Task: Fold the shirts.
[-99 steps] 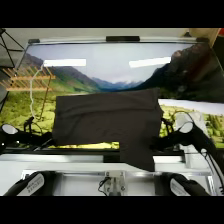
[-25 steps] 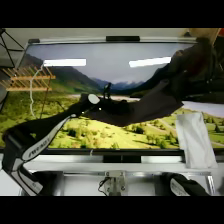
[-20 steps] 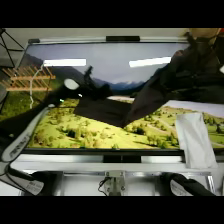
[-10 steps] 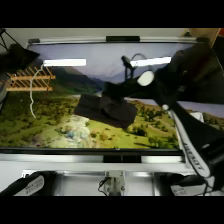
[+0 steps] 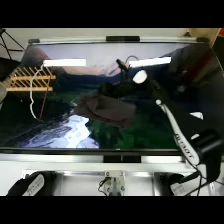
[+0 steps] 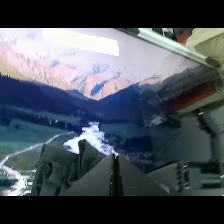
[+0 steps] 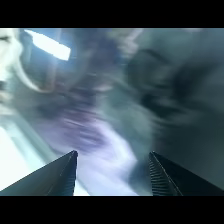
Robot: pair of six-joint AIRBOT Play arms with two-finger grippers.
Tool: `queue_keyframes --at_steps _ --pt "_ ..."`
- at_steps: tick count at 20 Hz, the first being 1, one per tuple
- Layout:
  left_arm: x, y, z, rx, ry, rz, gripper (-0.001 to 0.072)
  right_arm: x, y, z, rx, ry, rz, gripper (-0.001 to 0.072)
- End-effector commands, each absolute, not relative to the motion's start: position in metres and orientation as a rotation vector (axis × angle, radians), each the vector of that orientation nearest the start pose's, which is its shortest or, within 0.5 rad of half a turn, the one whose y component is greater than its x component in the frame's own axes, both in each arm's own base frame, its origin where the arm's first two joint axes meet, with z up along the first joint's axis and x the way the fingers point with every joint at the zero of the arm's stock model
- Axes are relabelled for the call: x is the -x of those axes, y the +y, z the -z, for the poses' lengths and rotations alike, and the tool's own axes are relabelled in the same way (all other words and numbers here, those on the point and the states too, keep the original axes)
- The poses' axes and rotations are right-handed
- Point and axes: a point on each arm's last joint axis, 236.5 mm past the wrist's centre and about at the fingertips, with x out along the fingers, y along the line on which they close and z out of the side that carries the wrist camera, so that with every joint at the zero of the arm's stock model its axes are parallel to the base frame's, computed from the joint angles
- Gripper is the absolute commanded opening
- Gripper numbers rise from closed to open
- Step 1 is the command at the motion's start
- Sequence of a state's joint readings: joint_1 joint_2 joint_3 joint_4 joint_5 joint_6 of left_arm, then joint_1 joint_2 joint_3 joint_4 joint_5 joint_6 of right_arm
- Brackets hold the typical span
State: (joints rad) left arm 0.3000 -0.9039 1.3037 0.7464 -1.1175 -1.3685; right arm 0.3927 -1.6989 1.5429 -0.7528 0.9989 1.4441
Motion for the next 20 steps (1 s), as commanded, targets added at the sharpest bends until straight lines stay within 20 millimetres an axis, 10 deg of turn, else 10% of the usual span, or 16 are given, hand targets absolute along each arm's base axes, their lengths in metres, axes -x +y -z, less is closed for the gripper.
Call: queue_keyframes --at_steps 1,2,4,14,17,20 --pt "-0.373 -0.046 -0.253 0.529 0.587 0.338 0.0039 -0.421 0.173 -0.002 -0.112 1.397 -0.373 0.0561" --pt "-0.373 -0.046 -0.246 0.538 0.602 0.335 0.0039 -0.409 0.126 0.011 -0.05 1.497 -0.257 0.0562" --pt "-0.372 -0.046 -0.234 0.551 0.626 0.331 0.0039 -0.385 0.101 0.037 -0.15 1.613 -0.205 0.0598" --pt "-0.372 -0.061 -0.233 0.519 0.625 0.371 0.004 -0.394 0.206 0.105 -0.624 1.517 -0.361 0.0596" --pt "-0.372 -0.063 -0.233 0.517 0.626 0.377 0.004 -0.393 0.237 0.099 -0.662 1.491 -0.483 0.0263" --pt "-0.371 -0.063 -0.233 0.517 0.626 0.377 0.0039 -0.412 0.261 0.052 -0.702 1.353 -0.672 0.0053"
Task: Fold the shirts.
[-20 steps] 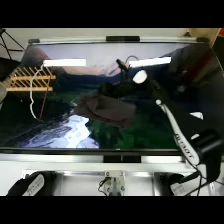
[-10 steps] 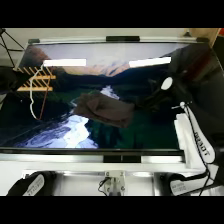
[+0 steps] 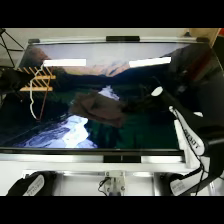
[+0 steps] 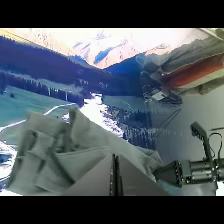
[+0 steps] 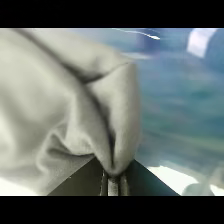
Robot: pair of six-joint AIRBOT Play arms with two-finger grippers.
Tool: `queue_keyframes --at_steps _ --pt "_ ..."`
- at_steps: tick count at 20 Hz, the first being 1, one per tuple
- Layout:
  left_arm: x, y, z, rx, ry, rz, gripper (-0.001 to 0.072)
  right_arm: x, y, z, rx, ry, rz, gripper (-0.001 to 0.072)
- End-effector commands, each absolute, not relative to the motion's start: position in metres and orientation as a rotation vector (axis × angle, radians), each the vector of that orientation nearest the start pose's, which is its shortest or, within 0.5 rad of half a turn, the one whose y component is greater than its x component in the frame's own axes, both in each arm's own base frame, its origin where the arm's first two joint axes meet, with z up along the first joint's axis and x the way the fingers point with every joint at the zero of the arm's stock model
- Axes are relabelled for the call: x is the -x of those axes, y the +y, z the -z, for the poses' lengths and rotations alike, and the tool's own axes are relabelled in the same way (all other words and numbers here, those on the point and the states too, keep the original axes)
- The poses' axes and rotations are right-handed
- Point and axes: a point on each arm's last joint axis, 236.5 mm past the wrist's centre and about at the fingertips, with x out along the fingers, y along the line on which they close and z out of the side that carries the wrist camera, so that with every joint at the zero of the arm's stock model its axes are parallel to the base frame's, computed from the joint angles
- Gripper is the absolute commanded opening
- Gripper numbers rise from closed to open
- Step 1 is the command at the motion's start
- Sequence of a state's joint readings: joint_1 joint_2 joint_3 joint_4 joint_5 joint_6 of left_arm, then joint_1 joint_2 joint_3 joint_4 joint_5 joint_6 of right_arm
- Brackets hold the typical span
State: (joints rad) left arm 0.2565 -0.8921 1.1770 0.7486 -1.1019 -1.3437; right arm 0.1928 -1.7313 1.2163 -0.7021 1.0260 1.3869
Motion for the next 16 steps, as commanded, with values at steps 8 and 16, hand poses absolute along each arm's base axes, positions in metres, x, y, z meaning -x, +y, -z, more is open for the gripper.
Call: queue_keyframes --at_steps 8,16 --pt "-0.372 -0.063 -0.233 0.517 0.627 0.377 0.004 -0.474 0.205 -0.164 -0.657 0.874 -0.727 0.0051" --pt "-0.371 -0.064 -0.233 0.517 0.628 0.378 0.004 -0.431 -0.01 -0.2 -0.709 0.877 -0.293 0.0051"
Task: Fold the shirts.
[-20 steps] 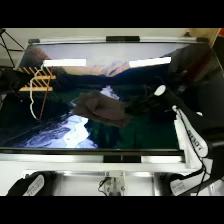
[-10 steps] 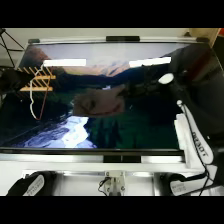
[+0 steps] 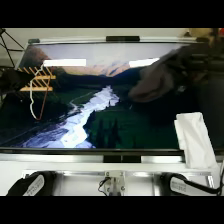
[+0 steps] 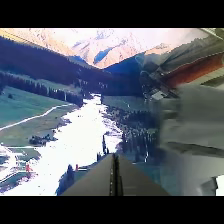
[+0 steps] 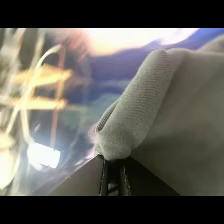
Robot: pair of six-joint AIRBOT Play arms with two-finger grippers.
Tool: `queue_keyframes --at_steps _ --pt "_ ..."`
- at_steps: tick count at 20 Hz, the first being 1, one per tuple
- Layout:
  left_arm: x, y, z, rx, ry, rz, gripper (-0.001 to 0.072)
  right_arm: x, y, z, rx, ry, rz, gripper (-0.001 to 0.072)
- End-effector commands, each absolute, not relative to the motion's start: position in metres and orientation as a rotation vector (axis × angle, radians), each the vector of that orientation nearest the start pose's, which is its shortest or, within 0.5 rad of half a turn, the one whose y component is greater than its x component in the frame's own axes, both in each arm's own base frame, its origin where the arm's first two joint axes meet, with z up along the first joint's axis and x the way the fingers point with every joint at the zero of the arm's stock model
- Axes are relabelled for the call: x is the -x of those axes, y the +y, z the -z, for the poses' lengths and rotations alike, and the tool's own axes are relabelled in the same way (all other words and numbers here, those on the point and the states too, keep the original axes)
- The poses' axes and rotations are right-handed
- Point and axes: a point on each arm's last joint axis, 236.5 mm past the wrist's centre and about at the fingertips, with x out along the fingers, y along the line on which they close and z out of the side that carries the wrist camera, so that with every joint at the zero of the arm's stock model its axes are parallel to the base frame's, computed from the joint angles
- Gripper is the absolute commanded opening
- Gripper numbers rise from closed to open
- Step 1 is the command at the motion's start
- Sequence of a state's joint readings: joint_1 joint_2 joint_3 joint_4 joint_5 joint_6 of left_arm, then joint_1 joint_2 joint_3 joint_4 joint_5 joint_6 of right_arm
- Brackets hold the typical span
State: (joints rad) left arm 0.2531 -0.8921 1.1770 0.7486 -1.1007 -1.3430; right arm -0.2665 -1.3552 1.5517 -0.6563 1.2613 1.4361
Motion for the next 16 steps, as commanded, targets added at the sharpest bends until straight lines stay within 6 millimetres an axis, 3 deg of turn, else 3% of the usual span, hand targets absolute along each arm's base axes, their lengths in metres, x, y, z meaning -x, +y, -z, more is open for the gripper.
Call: queue_keyframes --at_steps 1,4,8,12,14,16 --pt "-0.371 -0.064 -0.233 0.517 0.627 0.378 0.004 -0.423 -0.04 -0.194 -0.708 0.886 -0.219 0.0051" --pt "-0.371 -0.064 -0.233 0.518 0.628 0.378 0.004 -0.398 -0.11 -0.182 -0.749 0.895 -0.049 0.0052" --pt "-0.371 -0.064 -0.232 0.518 0.628 0.378 0.004 -0.36 -0.151 -0.177 -0.835 0.926 0.057 0.0052" --pt "-0.37 -0.072 -0.232 0.51 0.634 0.399 0.004 -0.307 -0.203 -0.176 -0.807 0.935 0.336 0.0051" --pt "-0.368 -0.082 -0.233 0.488 0.637 0.43 0.004 -0.266 -0.214 -0.171 -0.826 1.01 0.472 0.0051" --pt "-0.366 -0.09 -0.233 0.47 0.638 0.454 0.004 -0.217 -0.208 -0.158 -0.833 1.181 0.553 0.0052"
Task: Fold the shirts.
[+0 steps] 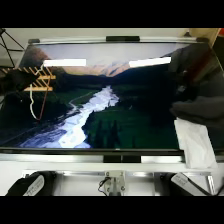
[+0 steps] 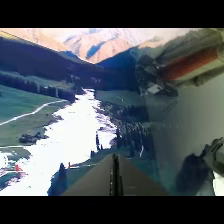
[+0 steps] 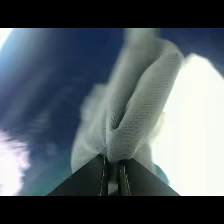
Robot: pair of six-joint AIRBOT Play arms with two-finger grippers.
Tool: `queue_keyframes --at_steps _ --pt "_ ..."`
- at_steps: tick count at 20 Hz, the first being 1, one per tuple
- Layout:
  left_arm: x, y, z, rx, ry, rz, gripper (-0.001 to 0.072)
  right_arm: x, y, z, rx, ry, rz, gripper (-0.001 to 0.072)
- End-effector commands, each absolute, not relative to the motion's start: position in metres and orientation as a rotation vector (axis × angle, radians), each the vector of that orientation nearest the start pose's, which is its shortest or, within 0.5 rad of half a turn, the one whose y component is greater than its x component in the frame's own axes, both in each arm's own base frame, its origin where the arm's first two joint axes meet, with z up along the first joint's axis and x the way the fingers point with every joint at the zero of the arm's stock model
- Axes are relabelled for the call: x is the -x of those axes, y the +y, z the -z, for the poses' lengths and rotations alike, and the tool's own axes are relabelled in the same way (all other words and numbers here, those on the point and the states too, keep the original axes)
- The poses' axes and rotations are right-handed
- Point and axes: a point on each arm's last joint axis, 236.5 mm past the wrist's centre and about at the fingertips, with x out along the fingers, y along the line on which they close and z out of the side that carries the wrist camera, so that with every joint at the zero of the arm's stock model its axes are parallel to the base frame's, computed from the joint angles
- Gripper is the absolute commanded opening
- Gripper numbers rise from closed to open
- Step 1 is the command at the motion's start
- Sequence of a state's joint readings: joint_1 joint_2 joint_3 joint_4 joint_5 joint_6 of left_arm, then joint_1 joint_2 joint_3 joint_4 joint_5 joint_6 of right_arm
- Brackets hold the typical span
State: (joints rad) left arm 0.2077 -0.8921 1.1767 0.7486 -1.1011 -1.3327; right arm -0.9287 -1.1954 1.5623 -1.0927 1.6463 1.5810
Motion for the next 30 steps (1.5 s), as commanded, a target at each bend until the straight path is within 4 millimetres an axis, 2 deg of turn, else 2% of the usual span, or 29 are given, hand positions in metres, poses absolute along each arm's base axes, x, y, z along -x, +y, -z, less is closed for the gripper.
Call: queue_keyframes --at_steps 1,4,9,11,12,13,14,16,17,18,19,20,21,22,23,24,25,26,27,28,29,30 --pt "-0.367 -0.092 -0.234 0.469 0.635 0.458 0.004 -0.195 -0.209 -0.151 -0.806 1.262 0.597 0.0052" --pt "-0.366 -0.102 -0.237 0.461 0.626 0.479 0.004 -0.143 -0.213 -0.13 -0.764 1.376 0.784 0.0052" --pt "-0.365 -0.107 -0.237 0.457 0.629 0.492 0.004 -0.107 -0.172 -0.052 -0.872 1.623 0.738 0.0052" --pt "-0.365 -0.107 -0.236 0.457 0.63 0.493 0.004 -0.087 -0.173 -0.029 -0.843 1.699 0.789 0.006" --pt "-0.365 -0.107 -0.236 0.457 0.63 0.493 0.004 -0.084 -0.179 -0.024 -0.82 1.697 0.81 0.0202" --pt "-0.365 -0.107 -0.236 0.457 0.63 0.493 0.0039 -0.083 -0.184 -0.024 -0.786 1.699 0.804 0.0523" --pt "-0.365 -0.107 -0.236 0.457 0.63 0.493 0.0039 -0.081 -0.186 -0.024 -0.748 1.716 0.779 0.0636" --pt "-0.366 -0.107 -0.235 0.457 0.633 0.492 0.0039 -0.081 -0.199 -0.031 -0.7 1.689 0.809 0.0636" --pt "-0.367 -0.107 -0.233 0.456 0.637 0.492 0.0038 -0.094 -0.209 -0.039 -0.68 1.621 0.807 0.0636" --pt "-0.368 -0.106 -0.23 0.44 0.642 0.492 0.0037 -0.116 -0.218 -0.052 -0.668 1.52 0.787 0.0634" --pt "-0.371 -0.105 -0.222 0.408 0.661 0.481 0.0037 -0.149 -0.229 -0.073 -0.644 1.376 0.745 0.0629" --pt "-0.374 -0.101 -0.211 0.363 0.699 0.449 0.0036 -0.183 -0.236 -0.098 -0.593 1.243 0.702 0.0592" --pt "-0.377 -0.097 -0.194 0.304 0.763 0.396 0.0036 -0.222 -0.239 -0.13 -0.514 1.11 0.65 0.0558" --pt "-0.378 -0.092 -0.178 0.228 0.837 0.347 0.0035 -0.258 -0.23 -0.157 -0.44 1.007 0.587 0.0558" --pt "-0.377 -0.088 -0.158 0.126 0.931 0.291 0.0036 -0.295 -0.207 -0.18 -0.367 0.93 0.499 0.0558" --pt "-0.375 -0.083 -0.139 0.021 1.024 0.236 0.0036 -0.323 -0.177 -0.19 -0.306 0.898 0.409 0.0559" --pt "-0.372 -0.076 -0.12 -0.095 1.125 0.164 0.0037 -0.347 -0.136 -0.189 -0.257 0.905 0.308 0.056" --pt "-0.367 -0.07 -0.104 -0.21 1.216 0.092 0.0052 -0.362 -0.098 -0.178 -0.218 0.951 0.228 0.0562" --pt "-0.361 -0.073 -0.088 -0.296 1.291 0.074 0.023 -0.372 -0.062 -0.16 -0.189 1.023 0.165 0.0635" --pt "-0.354 -0.081 -0.072 -0.337 1.356 0.087 0.0559 -0.376 -0.033 -0.138 -0.168 1.106 0.107 0.0663" --pt "-0.352 -0.093 -0.058 -0.376 1.388 0.134 0.0715 -0.374 -0.007 -0.113 -0.155 1.213 0.045 0.0662" --pt "-0.353 -0.105 -0.046 -0.415 1.375 0.198 0.0712 -0.367 0.012 -0.092 -0.166 1.319 -0.008 0.0662"
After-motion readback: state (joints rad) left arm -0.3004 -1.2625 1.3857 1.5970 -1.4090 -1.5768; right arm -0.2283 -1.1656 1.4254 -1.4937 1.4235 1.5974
